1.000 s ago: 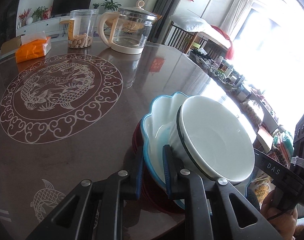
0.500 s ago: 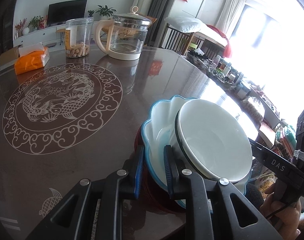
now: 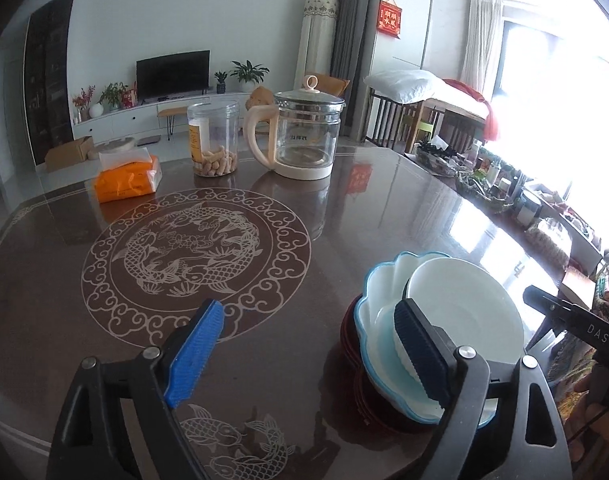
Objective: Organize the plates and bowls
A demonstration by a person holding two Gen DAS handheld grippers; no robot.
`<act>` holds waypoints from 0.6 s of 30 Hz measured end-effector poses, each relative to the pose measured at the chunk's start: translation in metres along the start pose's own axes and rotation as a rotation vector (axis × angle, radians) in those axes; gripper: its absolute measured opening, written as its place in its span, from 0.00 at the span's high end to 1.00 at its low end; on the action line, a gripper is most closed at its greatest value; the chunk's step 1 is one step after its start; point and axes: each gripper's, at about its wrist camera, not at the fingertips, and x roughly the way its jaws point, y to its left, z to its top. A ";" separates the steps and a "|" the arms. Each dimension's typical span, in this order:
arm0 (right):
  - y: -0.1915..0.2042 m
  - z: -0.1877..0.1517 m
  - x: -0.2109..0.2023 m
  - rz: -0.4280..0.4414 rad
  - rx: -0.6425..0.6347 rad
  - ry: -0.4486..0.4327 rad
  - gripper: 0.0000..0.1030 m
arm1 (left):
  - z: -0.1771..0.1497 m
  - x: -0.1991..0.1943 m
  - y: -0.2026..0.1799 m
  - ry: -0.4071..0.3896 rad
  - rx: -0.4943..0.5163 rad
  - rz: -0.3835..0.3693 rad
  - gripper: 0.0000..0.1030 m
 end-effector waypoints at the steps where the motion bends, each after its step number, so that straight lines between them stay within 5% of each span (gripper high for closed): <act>1: 0.002 0.001 -0.006 -0.006 0.003 -0.007 0.40 | 0.001 -0.009 -0.001 -0.012 0.025 0.025 0.07; 5: 0.016 0.002 -0.037 -0.057 0.001 -0.023 0.34 | 0.001 -0.043 -0.005 -0.037 0.083 0.085 0.00; 11: 0.042 -0.025 -0.082 -0.087 -0.002 -0.002 0.29 | -0.021 -0.065 -0.011 0.098 0.110 0.173 0.00; 18: 0.057 -0.068 -0.099 -0.093 0.021 0.125 0.29 | -0.048 -0.090 -0.025 0.148 0.183 0.181 0.00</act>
